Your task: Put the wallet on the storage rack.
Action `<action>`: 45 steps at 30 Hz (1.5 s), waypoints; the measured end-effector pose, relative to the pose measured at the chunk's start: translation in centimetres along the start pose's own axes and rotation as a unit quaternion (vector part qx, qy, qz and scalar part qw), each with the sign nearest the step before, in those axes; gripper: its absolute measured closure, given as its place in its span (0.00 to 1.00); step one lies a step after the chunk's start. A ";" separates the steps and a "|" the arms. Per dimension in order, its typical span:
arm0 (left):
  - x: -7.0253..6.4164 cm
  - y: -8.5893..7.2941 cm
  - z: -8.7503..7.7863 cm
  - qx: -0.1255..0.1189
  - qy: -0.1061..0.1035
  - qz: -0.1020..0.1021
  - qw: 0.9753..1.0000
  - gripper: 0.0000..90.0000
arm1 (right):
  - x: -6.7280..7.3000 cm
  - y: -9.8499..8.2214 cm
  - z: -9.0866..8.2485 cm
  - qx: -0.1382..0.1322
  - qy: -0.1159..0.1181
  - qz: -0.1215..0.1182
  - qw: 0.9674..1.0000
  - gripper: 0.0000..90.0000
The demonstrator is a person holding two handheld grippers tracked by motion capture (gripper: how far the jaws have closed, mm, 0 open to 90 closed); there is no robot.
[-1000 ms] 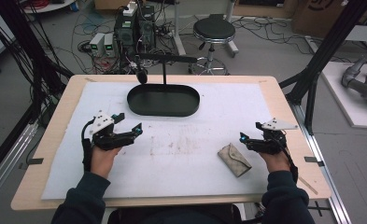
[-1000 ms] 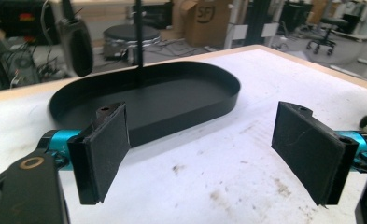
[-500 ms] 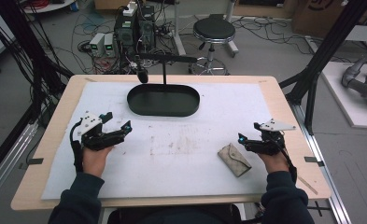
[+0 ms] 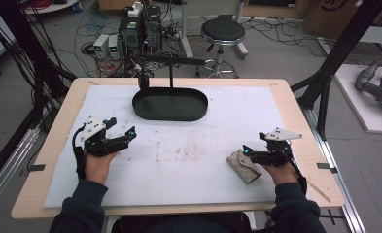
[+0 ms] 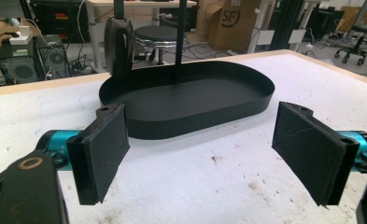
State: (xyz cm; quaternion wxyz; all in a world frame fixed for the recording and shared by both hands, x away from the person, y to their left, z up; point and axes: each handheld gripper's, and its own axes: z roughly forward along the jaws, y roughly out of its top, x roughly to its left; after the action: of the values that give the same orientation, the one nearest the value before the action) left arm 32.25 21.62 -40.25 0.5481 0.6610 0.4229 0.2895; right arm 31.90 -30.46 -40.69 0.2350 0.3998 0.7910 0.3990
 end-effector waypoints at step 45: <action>0.1 -0.7 0.6 0.025 -0.003 -0.006 1.000 0.23 | 4.1 -1.1 1.8 0.128 0.044 -0.047 0.990 0.48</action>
State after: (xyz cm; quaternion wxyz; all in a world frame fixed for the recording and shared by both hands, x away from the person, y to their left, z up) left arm 32.65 21.39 -41.12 0.5345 0.6727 0.4323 0.2735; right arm 30.32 -26.72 -42.86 0.1651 0.3715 0.8630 0.3001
